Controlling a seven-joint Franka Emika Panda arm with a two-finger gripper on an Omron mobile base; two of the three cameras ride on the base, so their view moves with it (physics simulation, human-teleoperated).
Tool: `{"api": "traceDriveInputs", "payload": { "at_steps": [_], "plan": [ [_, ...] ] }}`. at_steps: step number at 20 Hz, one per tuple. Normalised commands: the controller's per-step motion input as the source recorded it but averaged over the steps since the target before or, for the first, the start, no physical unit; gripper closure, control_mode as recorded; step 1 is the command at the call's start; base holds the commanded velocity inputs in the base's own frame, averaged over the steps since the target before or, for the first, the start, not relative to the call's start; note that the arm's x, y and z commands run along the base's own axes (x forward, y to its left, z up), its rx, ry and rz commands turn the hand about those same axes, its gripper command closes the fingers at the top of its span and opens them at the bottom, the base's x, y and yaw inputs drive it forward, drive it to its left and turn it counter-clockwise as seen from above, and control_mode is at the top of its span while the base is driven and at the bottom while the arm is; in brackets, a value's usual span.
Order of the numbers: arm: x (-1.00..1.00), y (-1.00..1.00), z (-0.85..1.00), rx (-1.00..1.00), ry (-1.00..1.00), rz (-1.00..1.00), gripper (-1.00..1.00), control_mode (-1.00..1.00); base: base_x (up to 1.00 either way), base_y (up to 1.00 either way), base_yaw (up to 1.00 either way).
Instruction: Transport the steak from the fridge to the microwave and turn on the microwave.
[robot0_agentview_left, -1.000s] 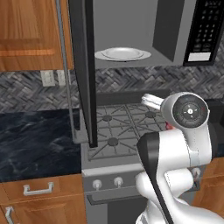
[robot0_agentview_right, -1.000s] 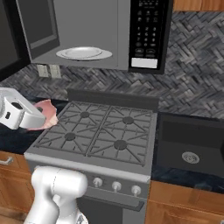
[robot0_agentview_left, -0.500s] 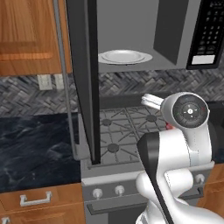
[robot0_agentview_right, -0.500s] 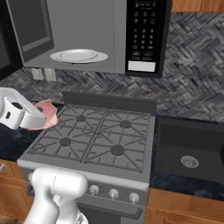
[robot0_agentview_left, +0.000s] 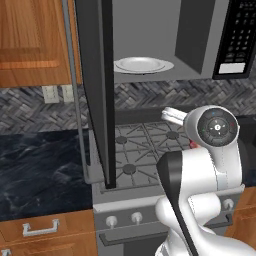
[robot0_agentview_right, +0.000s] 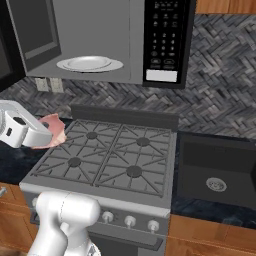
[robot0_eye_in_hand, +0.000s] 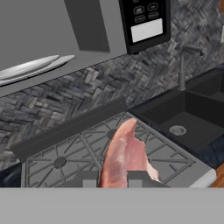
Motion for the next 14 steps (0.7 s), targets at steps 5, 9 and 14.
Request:
{"api": "traceDriveInputs", "payload": {
  "at_steps": [5, 9, 14],
  "plan": [
    [0.0, 0.0, 0.0, 0.0, 0.0, 0.0, 1.0, 1.0, 0.0, 0.0, 0.0],
    [0.0, 0.0, 0.0, 0.0, 0.0, 0.0, 1.0, 1.0, 0.0, 0.0, 0.0],
    [0.0, 0.0, 0.0, 0.0, 0.0, 0.0, 1.0, 1.0, 0.0, 0.0, 0.0]
  ]
}}
